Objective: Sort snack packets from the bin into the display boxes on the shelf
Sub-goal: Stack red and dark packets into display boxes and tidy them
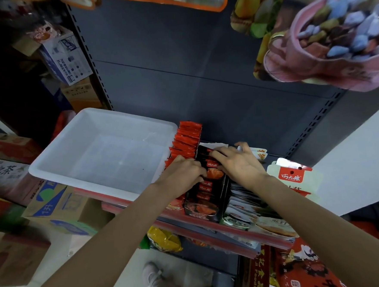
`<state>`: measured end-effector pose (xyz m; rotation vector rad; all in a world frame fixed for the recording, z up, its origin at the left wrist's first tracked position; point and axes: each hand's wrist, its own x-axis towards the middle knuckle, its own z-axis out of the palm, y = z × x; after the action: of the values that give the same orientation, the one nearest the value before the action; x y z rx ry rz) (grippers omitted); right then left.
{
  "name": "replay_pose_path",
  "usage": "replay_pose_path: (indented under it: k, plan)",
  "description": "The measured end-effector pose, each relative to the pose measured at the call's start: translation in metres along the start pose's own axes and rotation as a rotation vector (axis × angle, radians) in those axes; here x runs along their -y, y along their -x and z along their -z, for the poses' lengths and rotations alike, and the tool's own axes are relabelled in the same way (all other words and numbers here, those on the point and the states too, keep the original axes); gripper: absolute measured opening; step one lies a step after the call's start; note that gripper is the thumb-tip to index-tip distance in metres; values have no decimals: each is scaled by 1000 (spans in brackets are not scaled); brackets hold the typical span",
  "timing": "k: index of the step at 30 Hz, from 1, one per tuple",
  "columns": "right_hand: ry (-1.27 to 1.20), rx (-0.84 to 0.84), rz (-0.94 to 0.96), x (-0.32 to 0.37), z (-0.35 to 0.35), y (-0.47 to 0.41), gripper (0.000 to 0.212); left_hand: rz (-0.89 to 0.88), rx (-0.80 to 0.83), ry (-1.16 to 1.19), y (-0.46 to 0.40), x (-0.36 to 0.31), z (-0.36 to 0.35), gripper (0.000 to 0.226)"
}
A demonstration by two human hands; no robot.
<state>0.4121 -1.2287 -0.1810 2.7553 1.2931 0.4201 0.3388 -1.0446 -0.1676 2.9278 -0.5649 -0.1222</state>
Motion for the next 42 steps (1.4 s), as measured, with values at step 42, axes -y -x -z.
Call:
replay_pose_path:
  k: [42]
  plan:
    - [90, 96, -125, 6, 9, 14, 55, 91, -137, -244, -11, -9, -9, 59]
